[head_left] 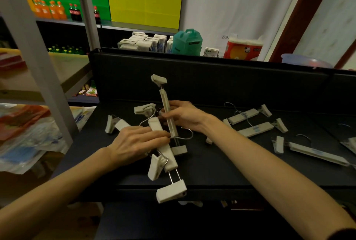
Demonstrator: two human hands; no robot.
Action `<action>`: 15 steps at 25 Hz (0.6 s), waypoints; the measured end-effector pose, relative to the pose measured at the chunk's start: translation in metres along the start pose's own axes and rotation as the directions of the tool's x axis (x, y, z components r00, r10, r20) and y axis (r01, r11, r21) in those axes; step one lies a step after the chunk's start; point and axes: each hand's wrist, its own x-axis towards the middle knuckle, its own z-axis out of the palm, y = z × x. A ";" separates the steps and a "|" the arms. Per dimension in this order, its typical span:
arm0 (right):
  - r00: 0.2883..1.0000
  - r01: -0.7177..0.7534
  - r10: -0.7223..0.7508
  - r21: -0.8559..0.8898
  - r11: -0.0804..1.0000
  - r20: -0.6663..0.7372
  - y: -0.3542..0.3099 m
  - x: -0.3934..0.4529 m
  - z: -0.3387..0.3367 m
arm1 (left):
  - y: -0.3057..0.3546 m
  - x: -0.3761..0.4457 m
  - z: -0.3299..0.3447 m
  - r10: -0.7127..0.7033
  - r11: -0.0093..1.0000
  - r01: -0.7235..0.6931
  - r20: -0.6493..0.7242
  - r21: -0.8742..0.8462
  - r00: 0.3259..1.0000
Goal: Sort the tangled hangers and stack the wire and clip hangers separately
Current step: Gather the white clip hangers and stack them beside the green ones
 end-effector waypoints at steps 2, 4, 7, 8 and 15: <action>0.999 0.010 -0.012 -0.043 0.999 -0.046 -0.006 -0.003 -0.008 | -0.003 -0.005 0.000 -0.001 1.000 0.001 0.006 0.013 1.000; 0.994 0.039 -0.030 0.088 0.995 -0.110 -0.012 -0.004 -0.015 | -0.006 -0.007 -0.003 -0.008 1.000 0.007 0.024 0.025 1.000; 0.993 0.053 -0.012 0.360 0.931 -0.117 -0.016 -0.007 -0.025 | -0.016 -0.005 -0.007 -0.071 0.996 0.069 0.039 0.052 0.997; 0.993 0.048 -0.003 0.392 0.919 -0.116 -0.015 -0.009 -0.028 | -0.021 -0.004 -0.009 -0.108 0.993 0.105 0.052 0.060 0.993; 0.958 0.017 0.004 0.068 0.998 -0.287 -0.006 -0.034 -0.051 | -0.029 -0.008 -0.014 -0.372 0.924 0.352 0.136 0.150 0.918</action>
